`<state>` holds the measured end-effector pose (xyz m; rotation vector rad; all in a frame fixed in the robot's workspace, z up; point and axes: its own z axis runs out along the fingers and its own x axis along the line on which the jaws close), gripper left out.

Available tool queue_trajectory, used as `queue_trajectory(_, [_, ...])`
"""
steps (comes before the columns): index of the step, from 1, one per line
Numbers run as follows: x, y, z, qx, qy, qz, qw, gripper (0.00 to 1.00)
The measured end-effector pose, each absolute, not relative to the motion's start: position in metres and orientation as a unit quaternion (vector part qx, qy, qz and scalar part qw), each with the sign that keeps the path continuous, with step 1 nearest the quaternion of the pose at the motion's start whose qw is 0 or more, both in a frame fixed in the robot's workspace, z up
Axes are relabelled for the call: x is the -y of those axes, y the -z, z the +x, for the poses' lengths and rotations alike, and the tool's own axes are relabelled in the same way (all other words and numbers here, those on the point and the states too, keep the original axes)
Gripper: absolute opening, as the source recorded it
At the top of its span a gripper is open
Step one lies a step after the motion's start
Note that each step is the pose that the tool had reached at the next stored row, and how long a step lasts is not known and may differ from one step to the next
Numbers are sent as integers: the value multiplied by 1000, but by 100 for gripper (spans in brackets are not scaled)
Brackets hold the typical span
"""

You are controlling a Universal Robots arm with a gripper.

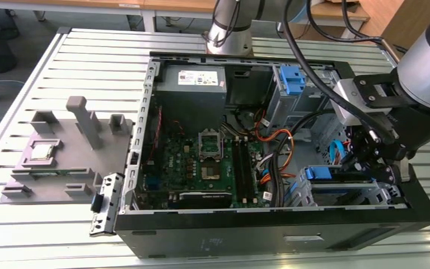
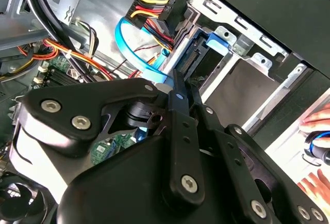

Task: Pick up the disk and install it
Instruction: 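Insert the first disk wire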

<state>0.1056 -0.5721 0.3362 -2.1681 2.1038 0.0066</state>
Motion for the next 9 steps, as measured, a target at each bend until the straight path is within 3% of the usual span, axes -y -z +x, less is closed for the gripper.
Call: queue_trajectory(9, [573,-334,106,-695,-2,-716,60,16])
